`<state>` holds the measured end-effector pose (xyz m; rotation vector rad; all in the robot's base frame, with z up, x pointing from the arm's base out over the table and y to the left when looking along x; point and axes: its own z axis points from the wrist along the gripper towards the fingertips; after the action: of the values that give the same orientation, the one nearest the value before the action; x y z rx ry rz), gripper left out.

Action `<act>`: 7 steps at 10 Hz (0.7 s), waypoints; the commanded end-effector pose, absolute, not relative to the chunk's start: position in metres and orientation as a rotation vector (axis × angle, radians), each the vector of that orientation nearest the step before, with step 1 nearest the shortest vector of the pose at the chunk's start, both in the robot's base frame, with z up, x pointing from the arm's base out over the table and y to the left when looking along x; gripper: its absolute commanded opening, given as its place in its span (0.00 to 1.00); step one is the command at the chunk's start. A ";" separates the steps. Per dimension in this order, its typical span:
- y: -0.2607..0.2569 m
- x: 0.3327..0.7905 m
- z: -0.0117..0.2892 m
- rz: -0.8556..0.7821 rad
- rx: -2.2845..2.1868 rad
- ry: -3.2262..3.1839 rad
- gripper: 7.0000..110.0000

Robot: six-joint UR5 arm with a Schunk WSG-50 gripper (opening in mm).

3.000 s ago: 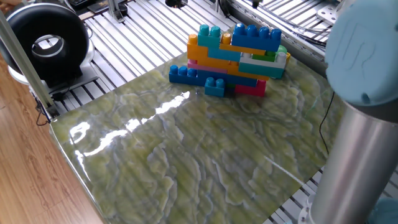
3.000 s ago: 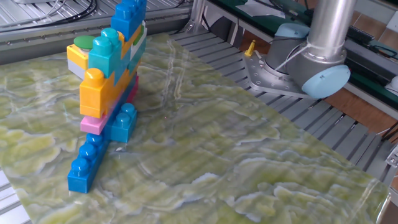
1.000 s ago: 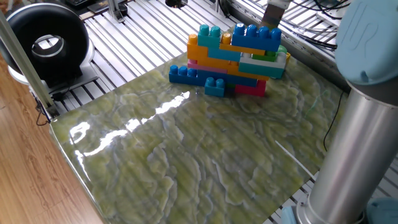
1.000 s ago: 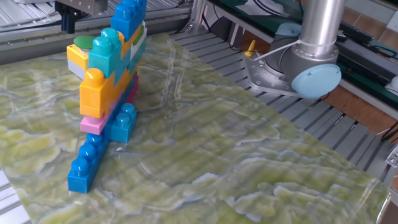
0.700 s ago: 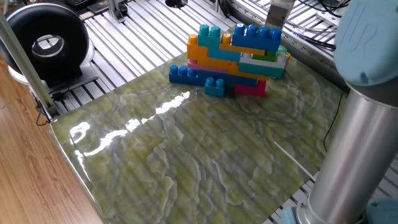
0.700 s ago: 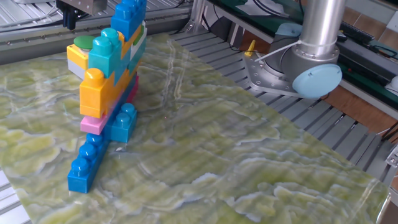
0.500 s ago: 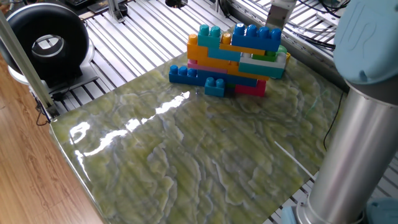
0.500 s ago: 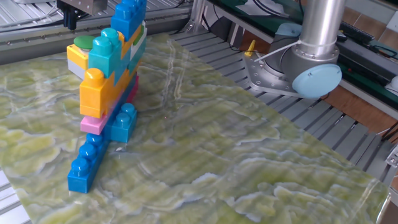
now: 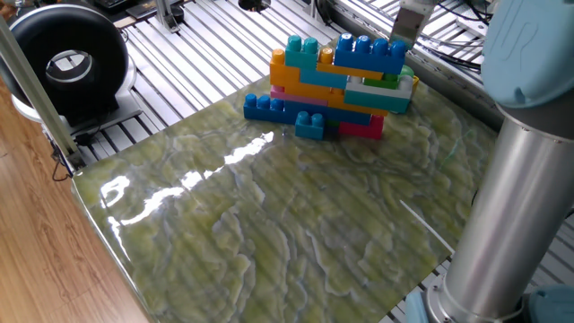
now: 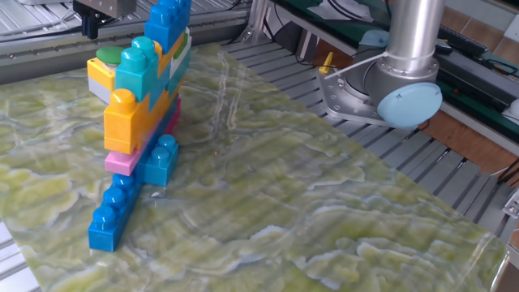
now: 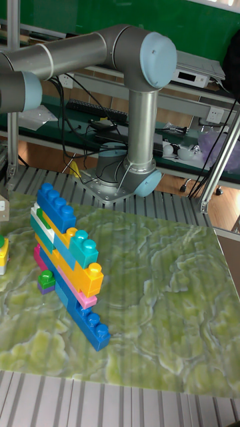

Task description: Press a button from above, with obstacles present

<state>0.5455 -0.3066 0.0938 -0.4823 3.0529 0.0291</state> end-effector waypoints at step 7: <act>-0.284 0.531 0.073 0.070 -0.291 3.136 0.00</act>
<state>0.5401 -0.2873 0.0767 -0.3189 3.0938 0.0630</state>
